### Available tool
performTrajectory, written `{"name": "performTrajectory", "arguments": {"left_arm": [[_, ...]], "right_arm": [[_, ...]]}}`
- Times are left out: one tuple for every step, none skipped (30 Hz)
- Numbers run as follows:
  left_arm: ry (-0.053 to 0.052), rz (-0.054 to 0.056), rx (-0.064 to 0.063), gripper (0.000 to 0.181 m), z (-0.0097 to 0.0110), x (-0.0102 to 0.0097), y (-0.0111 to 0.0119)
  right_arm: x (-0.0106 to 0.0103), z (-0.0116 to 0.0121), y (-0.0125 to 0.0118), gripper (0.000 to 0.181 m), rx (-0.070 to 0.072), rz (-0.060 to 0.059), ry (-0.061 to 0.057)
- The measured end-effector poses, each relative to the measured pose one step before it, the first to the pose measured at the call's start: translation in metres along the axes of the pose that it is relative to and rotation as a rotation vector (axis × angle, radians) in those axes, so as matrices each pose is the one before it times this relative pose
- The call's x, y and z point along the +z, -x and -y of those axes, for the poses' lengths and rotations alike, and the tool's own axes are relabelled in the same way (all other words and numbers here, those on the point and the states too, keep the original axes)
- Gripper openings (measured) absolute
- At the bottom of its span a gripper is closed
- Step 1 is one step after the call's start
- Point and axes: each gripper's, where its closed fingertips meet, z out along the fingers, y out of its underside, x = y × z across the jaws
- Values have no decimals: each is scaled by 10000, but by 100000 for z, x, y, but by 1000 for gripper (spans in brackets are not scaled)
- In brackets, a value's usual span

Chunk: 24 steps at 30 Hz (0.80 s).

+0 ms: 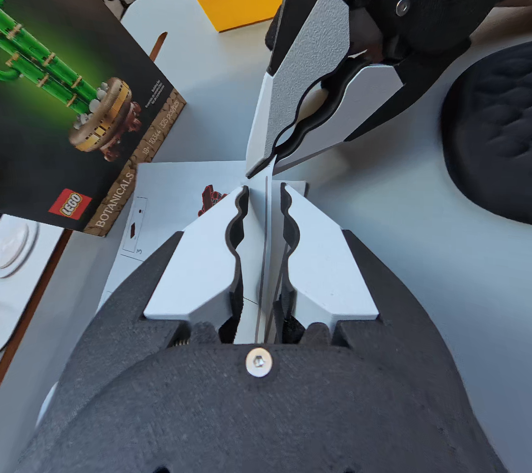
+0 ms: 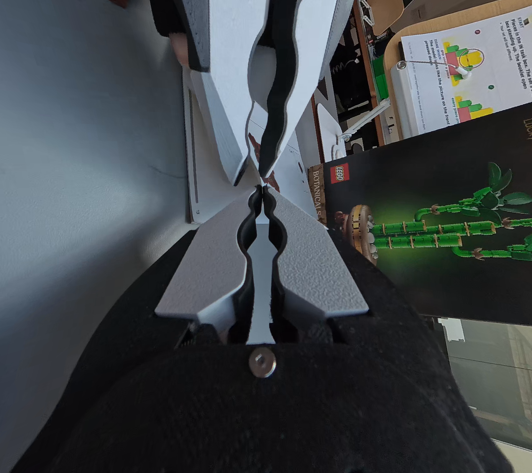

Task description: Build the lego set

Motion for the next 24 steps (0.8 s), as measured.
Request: {"name": "performTrajectory", "arguments": {"left_arm": [[132, 380, 321, 19, -107, 38, 206], [194, 312, 327, 18, -204, 45, 158], [194, 305, 297, 17, -263, 22, 175], [121, 267, 236, 15, -190, -2, 146], [76, 235, 150, 14, -149, -55, 135], [47, 232, 97, 11, -100, -88, 170], [32, 257, 102, 8, -75, -107, 205], [19, 280, 130, 4, -73, -139, 235], [12, 247, 179, 0, -52, -142, 168], [46, 233, 224, 0, -77, -98, 123], [89, 180, 268, 0, -90, -75, 56], [86, 95, 266, 0, -55, -58, -56], [52, 74, 224, 0, 1, -50, -93], [11, 92, 170, 0, 64, -75, -35], [1, 61, 127, 0, 61, -83, -30], [29, 52, 103, 0, 30, -77, 21], [11, 65, 104, 0, 37, -77, 76], [-14, 79, 66, 0, 33, -85, 136], [-19, 29, 14, 0, 34, -80, 101], [-11, 20, -37, 0, 8, -77, 96], [-51, 48, -54, 0, 22, -94, 142], [-65, 54, -25, 0, 28, -108, 155], [-35, 99, 18, 0, -6, -110, 229], [-17, 79, 54, 0, -34, -119, 192]], "right_arm": [[-36, 42, -61, 0, -13, -36, -10], [-51, 33, -106, 0, 45, -45, -13], [-39, 58, -72, 0, 83, -20, -37], [-31, 67, -63, 0, 55, -32, -48], [-15, 38, 27, 1, 11, 10, -20], [7, -21, -12, 1, -34, -29, 13], [8, -30, -6, 1, -50, -40, 17], [7, -30, -11, 5, -18, -42, 16], [24, -50, -15, 9, 23, -23, 4], [41, -135, -13, 13, 71, -2, 38], [78, -333, 14, 16, 132, 40, 120], [113, -467, 37, 18, 209, 76, 174], [138, -547, 22, 19, 296, 72, 193], [182, -546, -34, 21, 400, 86, 205], [207, -555, -121, 24, 518, 100, 257], [207, -444, 35, 28, 672, 266, 236], [133, -144, 98, 30, 766, 320, 66], [56, 172, 96, 32, 703, 283, -144], [-17, 340, 281, 32, 571, 364, -220], [-40, 349, 489, 32, 424, 457, -181], [-1, 229, 427, 29, 339, 364, -101], [87, 114, 340, 29, 306, 266, -19], [179, 25, 402, 29, 258, 272, 32], [233, 4, 533, 28, 175, 319, 51]]}}
